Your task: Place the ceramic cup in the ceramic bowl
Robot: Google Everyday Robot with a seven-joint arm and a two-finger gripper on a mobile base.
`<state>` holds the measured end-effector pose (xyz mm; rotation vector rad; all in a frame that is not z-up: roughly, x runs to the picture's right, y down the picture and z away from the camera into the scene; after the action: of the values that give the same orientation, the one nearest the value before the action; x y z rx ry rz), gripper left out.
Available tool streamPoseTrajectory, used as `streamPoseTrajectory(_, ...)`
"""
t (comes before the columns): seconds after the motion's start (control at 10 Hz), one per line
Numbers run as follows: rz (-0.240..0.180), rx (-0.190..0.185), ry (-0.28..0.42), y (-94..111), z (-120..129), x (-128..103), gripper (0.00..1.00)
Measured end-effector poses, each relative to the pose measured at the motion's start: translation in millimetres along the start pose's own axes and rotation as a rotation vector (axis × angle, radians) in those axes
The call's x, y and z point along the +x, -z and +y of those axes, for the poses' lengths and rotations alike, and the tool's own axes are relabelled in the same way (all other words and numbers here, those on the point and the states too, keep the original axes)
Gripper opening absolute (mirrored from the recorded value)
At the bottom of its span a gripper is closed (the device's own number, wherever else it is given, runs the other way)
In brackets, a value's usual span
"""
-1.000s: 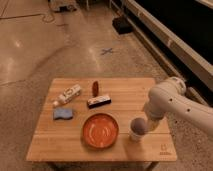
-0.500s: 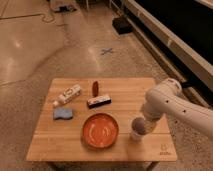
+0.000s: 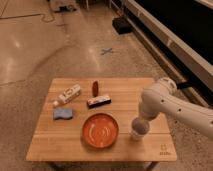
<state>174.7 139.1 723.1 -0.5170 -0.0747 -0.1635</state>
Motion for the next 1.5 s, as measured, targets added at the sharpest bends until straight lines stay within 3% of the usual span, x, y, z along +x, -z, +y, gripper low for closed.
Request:
streamPoseTrajectory(0.1,0.01,0.007,0.041,15.0,-5.7,-21.5,0.05)
streamPoseTrajectory(0.2,0.016,0.01,0.065,23.3,-9.8,-38.3,0.01)
streamPoseTrajectory(0.4,0.031,0.02,0.113,38.1,-19.6,-70.6,0.01)
streamPoseTrajectory(0.6,0.036,0.023,0.146,42.8,-22.6,-77.9,0.01)
streamPoseTrajectory(0.8,0.041,0.016,0.161,33.7,-19.1,-81.0,0.04)
streamPoseTrajectory(1.0,0.028,0.01,0.159,19.9,-19.2,-80.1,0.21)
streamPoseTrajectory(1.5,0.001,-0.063,0.101,26.2,-22.7,-15.9,0.71)
